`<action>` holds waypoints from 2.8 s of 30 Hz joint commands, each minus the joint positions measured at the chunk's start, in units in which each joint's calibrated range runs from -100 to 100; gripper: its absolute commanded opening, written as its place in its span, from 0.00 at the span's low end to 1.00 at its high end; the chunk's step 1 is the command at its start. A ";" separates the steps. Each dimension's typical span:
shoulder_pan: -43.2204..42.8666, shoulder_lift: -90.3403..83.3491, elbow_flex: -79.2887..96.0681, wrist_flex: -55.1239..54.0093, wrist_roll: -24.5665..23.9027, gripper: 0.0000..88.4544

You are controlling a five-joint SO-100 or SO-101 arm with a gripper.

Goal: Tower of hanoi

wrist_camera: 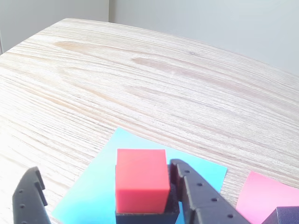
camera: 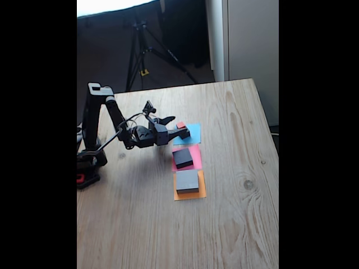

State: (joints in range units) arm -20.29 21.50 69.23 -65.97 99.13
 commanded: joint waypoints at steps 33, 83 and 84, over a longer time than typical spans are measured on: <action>-0.56 -1.75 0.77 -2.14 0.87 0.12; 2.11 -32.18 -2.14 30.97 -8.83 0.03; 2.53 -34.45 -2.96 34.77 -9.83 0.03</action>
State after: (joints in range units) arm -19.67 -2.61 69.67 -42.35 92.53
